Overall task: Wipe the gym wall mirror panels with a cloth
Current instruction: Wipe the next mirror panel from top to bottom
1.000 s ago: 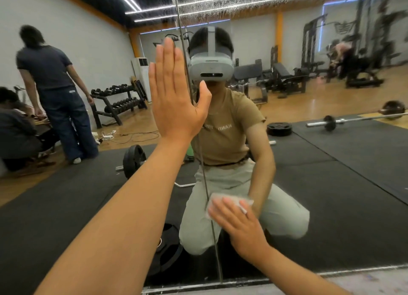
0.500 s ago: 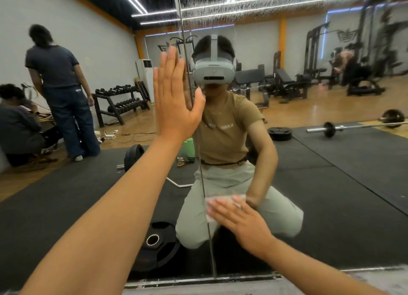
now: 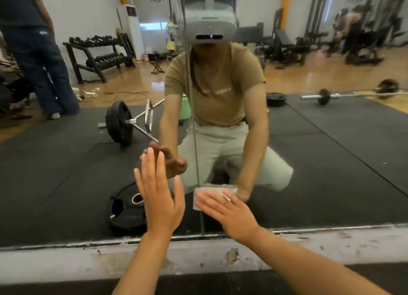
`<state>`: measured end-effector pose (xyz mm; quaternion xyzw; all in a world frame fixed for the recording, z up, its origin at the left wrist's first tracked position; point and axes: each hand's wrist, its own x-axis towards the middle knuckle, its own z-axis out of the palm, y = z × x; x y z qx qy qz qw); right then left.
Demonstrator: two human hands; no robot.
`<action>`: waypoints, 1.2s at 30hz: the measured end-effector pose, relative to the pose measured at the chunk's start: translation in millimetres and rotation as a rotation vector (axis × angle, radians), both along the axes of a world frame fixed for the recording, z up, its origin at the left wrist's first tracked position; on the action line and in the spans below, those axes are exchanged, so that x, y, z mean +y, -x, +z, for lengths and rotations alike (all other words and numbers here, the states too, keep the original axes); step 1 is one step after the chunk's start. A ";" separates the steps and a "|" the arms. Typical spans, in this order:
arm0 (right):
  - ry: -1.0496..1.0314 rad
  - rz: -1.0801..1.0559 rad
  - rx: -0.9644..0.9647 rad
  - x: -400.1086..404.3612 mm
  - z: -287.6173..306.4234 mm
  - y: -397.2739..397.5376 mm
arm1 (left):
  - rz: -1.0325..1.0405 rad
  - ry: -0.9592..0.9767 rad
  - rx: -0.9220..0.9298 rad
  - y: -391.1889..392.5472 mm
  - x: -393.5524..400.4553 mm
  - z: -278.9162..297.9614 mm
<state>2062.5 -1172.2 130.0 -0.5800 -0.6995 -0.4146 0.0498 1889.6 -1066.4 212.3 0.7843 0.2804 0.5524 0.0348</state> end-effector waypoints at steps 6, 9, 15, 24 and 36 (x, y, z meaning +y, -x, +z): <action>0.459 -0.120 -0.139 -22.8 -96.8 -11.4 | 0.066 0.027 0.053 -13.4 0.9 -43.7; 0.337 -0.040 -0.124 -28.8 -88.8 -17.5 | 0.103 0.004 0.055 -18.3 6.6 -48.6; -0.312 -0.039 0.400 -35.3 9.6 -30.1 | 0.114 -0.014 -0.028 -30.6 8.8 -54.0; -0.466 -0.298 0.822 -26.9 -102.4 -0.5 | 0.125 -0.059 -0.094 -37.3 12.0 -54.3; -0.906 -0.206 1.276 -33.0 -4.7 -39.0 | 0.119 0.045 -0.145 -41.3 -6.8 -44.9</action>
